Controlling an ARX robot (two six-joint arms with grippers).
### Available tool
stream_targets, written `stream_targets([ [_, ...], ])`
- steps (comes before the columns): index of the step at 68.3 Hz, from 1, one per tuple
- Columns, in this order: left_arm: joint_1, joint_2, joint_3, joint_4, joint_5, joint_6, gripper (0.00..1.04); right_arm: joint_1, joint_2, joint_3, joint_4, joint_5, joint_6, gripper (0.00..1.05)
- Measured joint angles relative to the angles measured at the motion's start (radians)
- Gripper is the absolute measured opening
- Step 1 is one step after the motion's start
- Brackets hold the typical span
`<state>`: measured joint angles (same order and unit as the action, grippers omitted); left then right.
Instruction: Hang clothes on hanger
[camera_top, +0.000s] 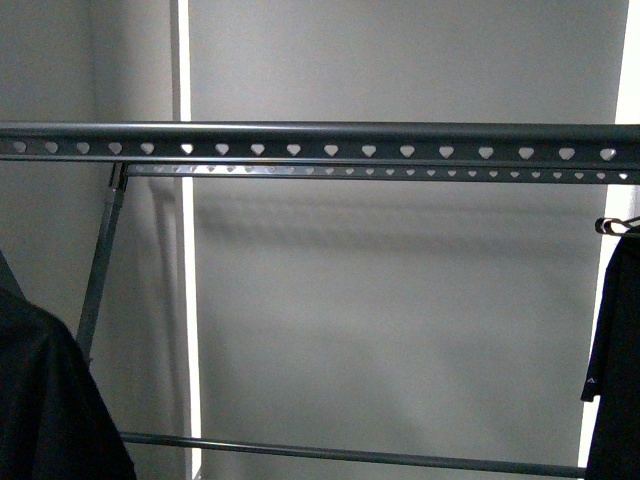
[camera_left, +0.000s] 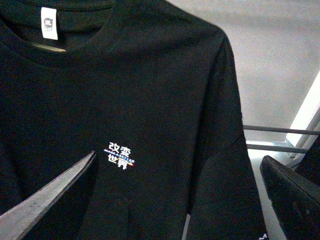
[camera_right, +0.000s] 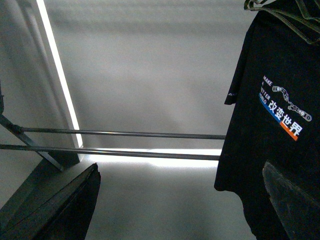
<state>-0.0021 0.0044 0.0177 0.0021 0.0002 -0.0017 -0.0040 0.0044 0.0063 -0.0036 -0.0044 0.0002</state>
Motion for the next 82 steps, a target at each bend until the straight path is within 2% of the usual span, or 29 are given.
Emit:
stream_targets([
  [20, 0.000, 0.000, 0.000, 0.000, 0.000, 0.000, 0.98, 0.000, 0.000, 0.000, 0.000, 0.000, 0.000, 0.97],
  [23, 0.012, 0.009, 0.003, -0.013, 0.037, -0.003, 0.98, 0.000, 0.000, 0.000, 0.000, 0.000, 0.000, 0.97],
  [25, 0.028, 0.031, 0.014, -0.040, 0.099, -0.007, 0.98, 0.000, 0.000, 0.000, 0.000, 0.000, 0.000, 0.97],
  [27, 0.030, 0.074, 0.024, -0.040, 0.106, -0.009, 0.98, 0.000, 0.000, 0.000, 0.000, 0.000, 0.000, 0.97],
  [30, 0.016, 0.149, 0.045, -0.014, 0.056, -0.016, 0.98, 0.000, 0.000, 0.000, 0.000, -0.001, 0.000, 0.97],
  [38, -0.042, 0.379, 0.147, 0.153, -0.183, -0.074, 0.98, 0.000, 0.000, 0.000, 0.000, 0.002, 0.000, 0.97],
  [41, -0.064, 0.499, 0.225, 0.211, -0.288, -0.124, 0.98, 0.000, 0.000, 0.000, 0.000, 0.002, 0.000, 0.97],
  [48, -0.101, 0.745, 0.391, 0.274, -0.439, -0.256, 0.98, 0.000, 0.000, 0.000, 0.000, 0.002, 0.000, 0.97],
  [54, -0.114, 0.978, 0.556, 0.273, -0.472, -0.398, 0.98, 0.000, 0.000, 0.000, 0.000, 0.002, 0.000, 0.97],
  [65, -0.089, 1.270, 0.818, 0.064, -0.440, -0.737, 0.98, 0.000, 0.000, 0.000, 0.000, 0.002, 0.000, 0.97],
  [69, -0.080, 1.353, 0.901, 0.042, -0.457, -0.841, 0.98, 0.000, 0.000, 0.000, 0.000, 0.002, 0.000, 0.97],
  [82, -0.066, 1.462, 1.051, 0.030, -0.473, -0.938, 0.98, 0.000, 0.000, 0.000, 0.000, 0.002, 0.000, 0.97],
])
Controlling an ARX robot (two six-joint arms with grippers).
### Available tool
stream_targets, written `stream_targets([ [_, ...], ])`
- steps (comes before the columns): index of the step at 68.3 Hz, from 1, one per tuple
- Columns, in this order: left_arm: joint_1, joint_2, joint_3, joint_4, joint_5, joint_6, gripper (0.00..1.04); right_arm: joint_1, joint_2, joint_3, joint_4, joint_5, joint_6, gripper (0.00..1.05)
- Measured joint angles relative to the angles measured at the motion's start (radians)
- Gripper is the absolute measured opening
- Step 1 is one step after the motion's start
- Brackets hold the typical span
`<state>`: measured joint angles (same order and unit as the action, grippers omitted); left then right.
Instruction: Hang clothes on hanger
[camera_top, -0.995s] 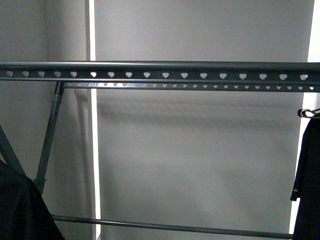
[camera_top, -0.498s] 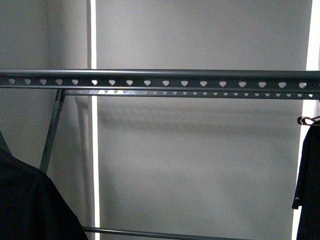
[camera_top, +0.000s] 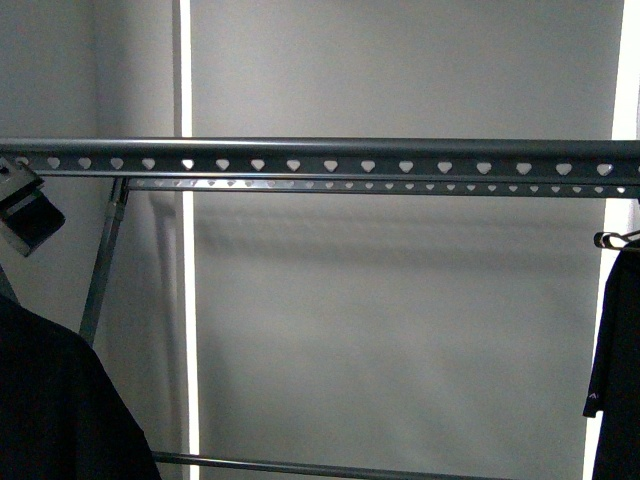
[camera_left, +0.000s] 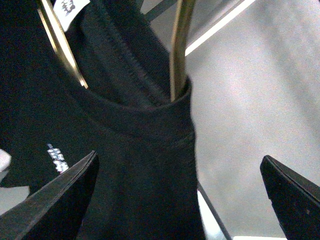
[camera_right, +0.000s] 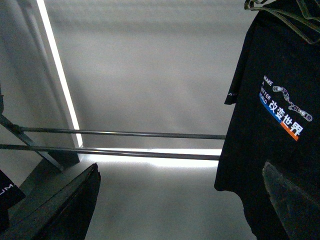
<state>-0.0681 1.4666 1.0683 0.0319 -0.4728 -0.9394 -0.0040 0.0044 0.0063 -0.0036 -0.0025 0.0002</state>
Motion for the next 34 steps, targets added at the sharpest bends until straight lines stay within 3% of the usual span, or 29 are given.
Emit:
stream_targets([
  [21, 0.004, 0.201, 0.190, -0.066, -0.034, -0.018, 0.97, 0.000, 0.000, 0.000, 0.000, 0.000, 0.000, 0.97],
  [34, 0.012, 0.265, 0.237, -0.069, -0.070, -0.001, 0.66, 0.000, 0.000, 0.000, 0.000, 0.000, 0.000, 0.97],
])
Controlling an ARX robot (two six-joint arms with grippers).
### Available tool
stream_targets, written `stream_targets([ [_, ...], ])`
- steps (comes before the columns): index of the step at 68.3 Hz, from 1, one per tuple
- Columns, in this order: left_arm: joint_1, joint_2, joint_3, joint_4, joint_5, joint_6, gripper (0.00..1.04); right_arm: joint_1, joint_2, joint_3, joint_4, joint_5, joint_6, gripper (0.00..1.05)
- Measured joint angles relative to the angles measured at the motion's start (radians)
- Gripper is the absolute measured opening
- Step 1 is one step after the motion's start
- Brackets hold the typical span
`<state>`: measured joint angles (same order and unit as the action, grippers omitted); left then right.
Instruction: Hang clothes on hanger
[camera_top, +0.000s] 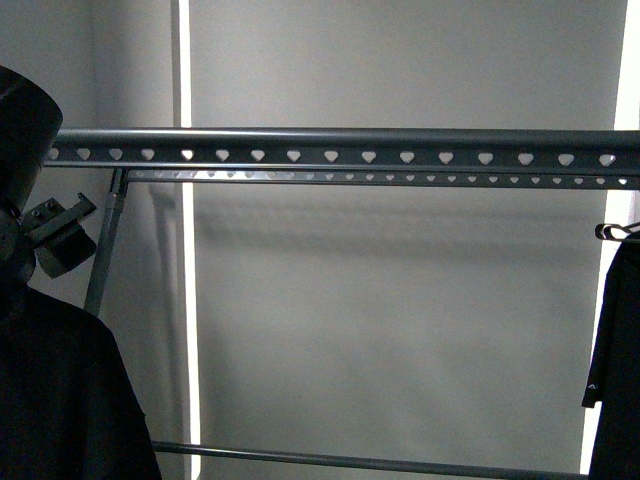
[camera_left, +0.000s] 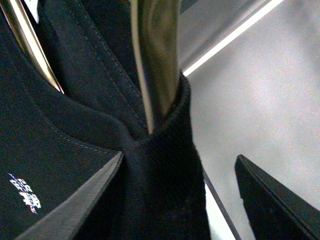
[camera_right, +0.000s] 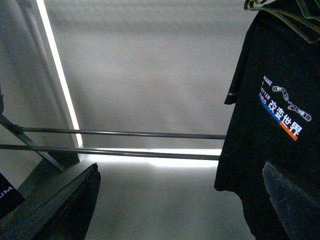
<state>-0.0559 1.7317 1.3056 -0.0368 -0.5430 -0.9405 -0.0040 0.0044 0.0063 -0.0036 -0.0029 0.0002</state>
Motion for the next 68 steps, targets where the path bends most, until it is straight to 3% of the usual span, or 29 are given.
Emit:
stream_targets([
  [23, 0.008, 0.015, 0.004, 0.029, 0.037, 0.041, 0.07, 0.000, 0.000, 0.000, 0.000, 0.000, 0.000, 0.97],
  [41, -0.030, -0.038, -0.108, 0.085, 0.142, 0.126, 0.04, 0.000, 0.000, 0.000, 0.000, 0.000, 0.000, 0.97],
  [54, -0.111, -0.188, -0.269, 0.187, 0.389, 0.303, 0.04, 0.000, 0.000, 0.000, 0.000, 0.000, 0.000, 0.97],
  [59, -0.161, -0.286, -0.342, 0.195, 0.597, 0.438, 0.04, 0.000, 0.000, 0.000, 0.000, 0.001, 0.000, 0.97],
  [68, -0.197, -0.396, -0.375, 0.007, 0.945, 0.776, 0.04, 0.000, 0.000, 0.000, 0.000, 0.000, 0.000, 0.97],
])
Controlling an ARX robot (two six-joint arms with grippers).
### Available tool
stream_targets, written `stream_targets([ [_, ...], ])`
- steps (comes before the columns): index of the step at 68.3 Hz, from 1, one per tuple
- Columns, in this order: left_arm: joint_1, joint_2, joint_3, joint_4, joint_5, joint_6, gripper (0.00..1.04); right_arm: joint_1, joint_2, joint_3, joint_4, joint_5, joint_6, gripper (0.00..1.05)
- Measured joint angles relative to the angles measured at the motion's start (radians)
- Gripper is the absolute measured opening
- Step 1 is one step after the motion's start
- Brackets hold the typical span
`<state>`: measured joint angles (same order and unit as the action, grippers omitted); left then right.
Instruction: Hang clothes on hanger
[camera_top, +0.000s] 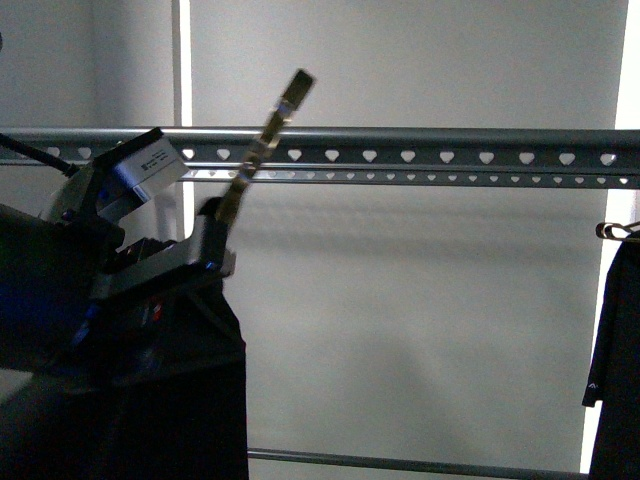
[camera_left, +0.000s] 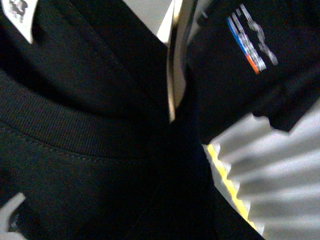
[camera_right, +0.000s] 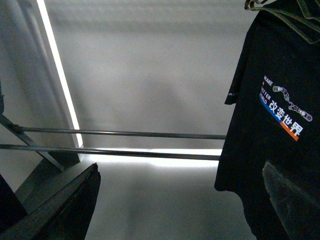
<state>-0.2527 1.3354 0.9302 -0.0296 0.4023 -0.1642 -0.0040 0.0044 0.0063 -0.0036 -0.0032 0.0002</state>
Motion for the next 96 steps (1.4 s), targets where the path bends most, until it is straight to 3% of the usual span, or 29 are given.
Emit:
stream_targets([
  [3, 0.012, -0.008, 0.014, -0.088, 0.082, 0.149, 0.04, 0.000, 0.000, 0.000, 0.000, 0.000, 0.000, 0.97],
  [12, 0.044, 0.002, 0.048, -0.170, 0.151, 0.390, 0.04, 0.000, 0.000, 0.000, 0.000, 0.001, 0.000, 0.97],
  [23, 0.065, 0.036, 0.055, 0.011, 0.112, 0.839, 0.04, 0.000, 0.000, 0.000, 0.000, 0.000, 0.000, 0.97],
  [44, 0.068, 0.184, 0.166, 0.124, 0.155, 1.627, 0.04, 0.000, 0.000, 0.000, 0.000, 0.000, 0.000, 0.97],
  [70, 0.026, 0.300, 0.251, 0.387, 0.270, 1.945, 0.05, 0.000, 0.000, 0.000, 0.000, 0.000, 0.000, 0.97],
  [96, 0.026, 0.309, 0.251, 0.396, 0.271, 1.984, 0.05, 0.000, 0.000, 0.000, 0.000, 0.000, 0.000, 0.97],
])
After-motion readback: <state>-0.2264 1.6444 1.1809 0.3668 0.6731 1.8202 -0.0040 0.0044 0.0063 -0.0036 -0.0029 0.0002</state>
